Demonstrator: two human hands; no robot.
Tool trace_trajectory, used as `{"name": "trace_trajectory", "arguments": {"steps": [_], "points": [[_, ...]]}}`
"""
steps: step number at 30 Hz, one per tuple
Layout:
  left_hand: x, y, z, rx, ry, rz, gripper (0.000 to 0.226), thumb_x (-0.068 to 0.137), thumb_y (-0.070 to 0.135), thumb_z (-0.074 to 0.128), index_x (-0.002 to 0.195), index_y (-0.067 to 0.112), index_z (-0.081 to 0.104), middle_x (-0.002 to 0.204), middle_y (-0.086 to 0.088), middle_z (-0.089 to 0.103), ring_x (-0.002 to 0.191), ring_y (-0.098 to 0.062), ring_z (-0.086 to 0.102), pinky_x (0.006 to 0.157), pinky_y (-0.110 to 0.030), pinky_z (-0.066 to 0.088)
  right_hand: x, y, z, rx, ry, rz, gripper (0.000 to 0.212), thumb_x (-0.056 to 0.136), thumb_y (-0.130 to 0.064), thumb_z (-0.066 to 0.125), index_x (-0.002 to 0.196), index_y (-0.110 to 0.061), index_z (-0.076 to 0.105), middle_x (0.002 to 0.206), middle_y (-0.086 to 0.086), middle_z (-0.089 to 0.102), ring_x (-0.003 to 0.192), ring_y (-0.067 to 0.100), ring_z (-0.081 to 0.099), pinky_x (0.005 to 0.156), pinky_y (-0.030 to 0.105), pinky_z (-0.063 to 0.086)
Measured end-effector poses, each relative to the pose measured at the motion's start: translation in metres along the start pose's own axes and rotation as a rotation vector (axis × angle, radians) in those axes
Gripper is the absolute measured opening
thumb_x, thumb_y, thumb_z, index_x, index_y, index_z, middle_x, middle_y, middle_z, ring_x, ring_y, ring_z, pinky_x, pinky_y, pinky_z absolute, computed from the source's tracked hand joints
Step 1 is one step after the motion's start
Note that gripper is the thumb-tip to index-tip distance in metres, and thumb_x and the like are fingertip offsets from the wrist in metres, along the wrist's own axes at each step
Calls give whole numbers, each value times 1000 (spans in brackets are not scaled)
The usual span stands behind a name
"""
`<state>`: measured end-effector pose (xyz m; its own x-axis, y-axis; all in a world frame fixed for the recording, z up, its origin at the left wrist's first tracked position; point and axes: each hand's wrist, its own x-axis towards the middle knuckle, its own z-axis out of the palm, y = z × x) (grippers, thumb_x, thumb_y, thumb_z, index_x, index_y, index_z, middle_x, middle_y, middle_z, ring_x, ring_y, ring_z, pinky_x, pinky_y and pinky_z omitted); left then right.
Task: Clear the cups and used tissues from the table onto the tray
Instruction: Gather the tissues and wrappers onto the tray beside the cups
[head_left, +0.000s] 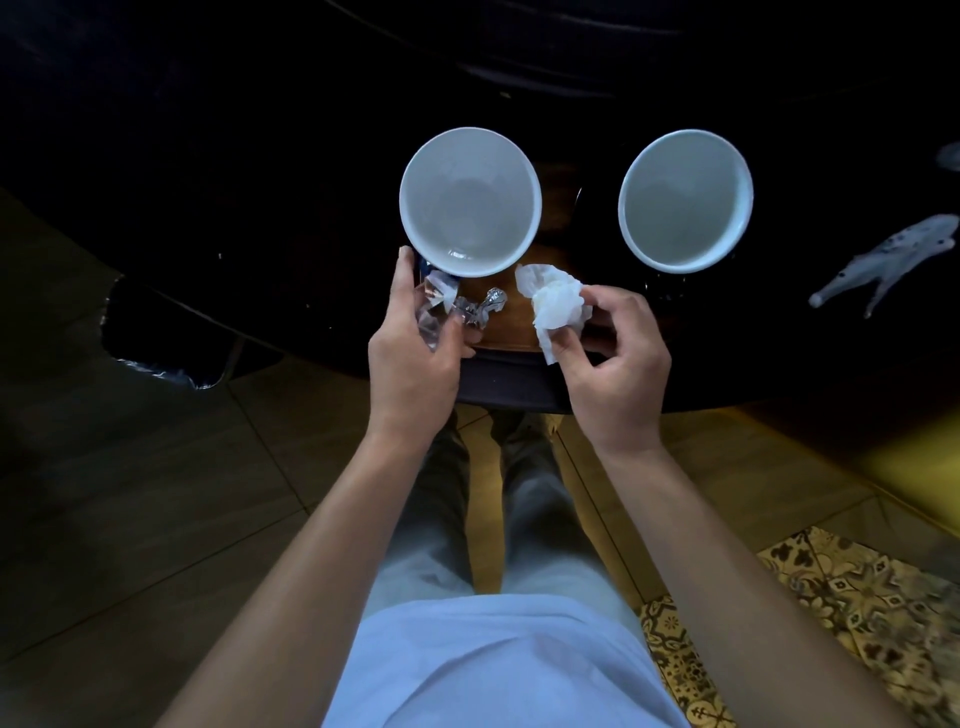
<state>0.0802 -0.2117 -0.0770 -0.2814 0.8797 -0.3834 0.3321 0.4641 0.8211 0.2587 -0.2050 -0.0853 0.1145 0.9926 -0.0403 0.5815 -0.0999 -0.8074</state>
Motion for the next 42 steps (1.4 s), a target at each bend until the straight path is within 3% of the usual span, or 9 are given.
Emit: {"name": "trace_trajectory", "arguments": {"steps": [5,8,11,14,19,28,32,36,42], "points": [[0,0,0,47,53,45,26,104,16,57,128,8,57,76,-2,71,58,-8,69,56,-22,57,0,2,-1,4,9,-9,35,85,-17,80,115,-5,66,112,8,66,104,21,65,85,23,55],[3,1,2,150,74,90,8,102,20,62,97,14,59,70,5,64,55,-5,64,54,-12,48,-1,3,0,13,10,-5,35,85,-18,79,115,-6,66,113,7,66,105,22,65,86,37,58],[8,-2,1,306,141,149,22,97,16,68,82,15,52,78,10,50,64,-1,52,59,-5,37,-2,3,0,26,2,4,36,85,-19,80,116,-5,66,114,8,66,106,20,65,84,27,58],[10,-5,-2,373,142,131,16,94,18,70,101,5,63,94,5,54,76,-5,50,66,-3,38,-3,3,-1,26,-6,1,37,86,-20,80,117,-5,66,114,8,66,106,20,65,83,20,56],[4,-2,-7,428,49,85,48,93,25,67,136,9,53,119,0,54,90,-3,47,66,-7,38,-3,3,-1,18,-6,1,37,86,-20,79,117,-6,65,115,7,66,107,18,64,84,22,57],[5,-1,-14,461,-28,129,46,92,6,50,139,8,50,134,-7,49,111,-15,53,84,-31,51,-1,1,-1,19,-3,-7,36,85,-19,80,116,-5,66,113,9,66,104,14,63,82,6,47],[7,-2,-16,412,2,121,48,97,1,47,144,8,46,135,-8,55,110,-4,48,84,-6,42,-1,0,-1,32,-5,-3,37,86,-21,79,117,-6,66,114,6,65,105,13,62,82,7,48],[9,-6,-20,393,56,209,36,104,14,48,140,9,50,110,-9,70,95,-20,66,74,-27,48,0,2,-2,32,-13,2,37,87,-22,79,118,-7,66,115,5,66,106,15,64,82,13,52],[14,-3,-18,486,56,213,52,93,17,70,140,6,51,130,-9,59,113,-12,56,85,-8,38,1,0,-2,35,-9,5,37,86,-19,79,117,-6,66,114,7,66,104,15,64,81,7,48]]}}
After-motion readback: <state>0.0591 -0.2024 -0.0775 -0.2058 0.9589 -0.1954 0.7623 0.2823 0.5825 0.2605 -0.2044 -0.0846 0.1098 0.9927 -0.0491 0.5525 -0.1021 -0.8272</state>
